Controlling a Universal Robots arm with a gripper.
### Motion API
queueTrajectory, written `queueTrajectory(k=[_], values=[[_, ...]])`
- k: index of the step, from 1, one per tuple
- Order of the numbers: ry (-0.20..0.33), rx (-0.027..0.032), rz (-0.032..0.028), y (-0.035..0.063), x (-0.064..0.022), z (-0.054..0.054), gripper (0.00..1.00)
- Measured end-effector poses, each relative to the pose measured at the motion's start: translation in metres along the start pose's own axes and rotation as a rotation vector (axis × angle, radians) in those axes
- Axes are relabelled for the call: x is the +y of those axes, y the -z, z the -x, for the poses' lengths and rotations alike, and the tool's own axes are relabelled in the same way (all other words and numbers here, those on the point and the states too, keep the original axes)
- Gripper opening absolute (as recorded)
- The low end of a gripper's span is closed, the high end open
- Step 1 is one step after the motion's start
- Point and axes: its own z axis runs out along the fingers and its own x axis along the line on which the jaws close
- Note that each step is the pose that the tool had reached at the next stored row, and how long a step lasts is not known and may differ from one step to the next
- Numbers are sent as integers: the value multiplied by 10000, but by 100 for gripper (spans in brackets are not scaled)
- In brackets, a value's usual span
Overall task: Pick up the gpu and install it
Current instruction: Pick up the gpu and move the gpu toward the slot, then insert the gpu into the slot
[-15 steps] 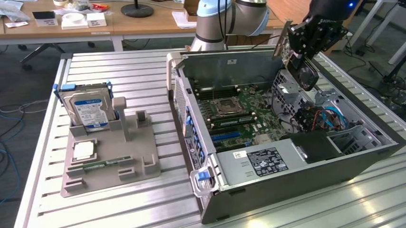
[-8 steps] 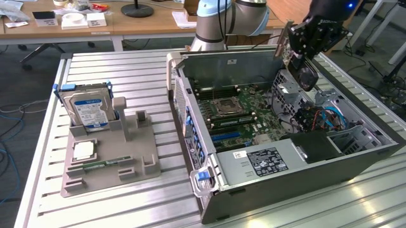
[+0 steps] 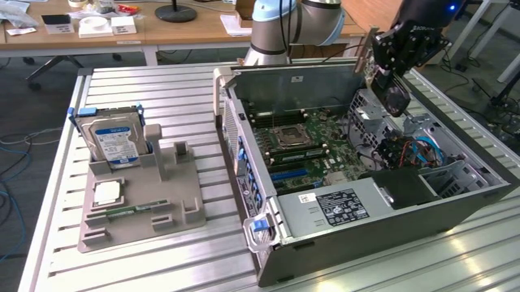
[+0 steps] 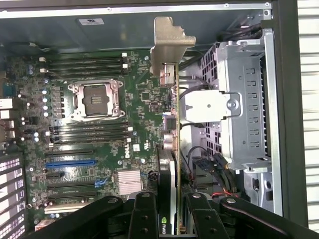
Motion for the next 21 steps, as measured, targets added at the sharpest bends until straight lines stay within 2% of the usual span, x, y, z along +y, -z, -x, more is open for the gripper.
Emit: queueTrajectory(k=[21], values=[[58,3,2,-4,1,15,27]])
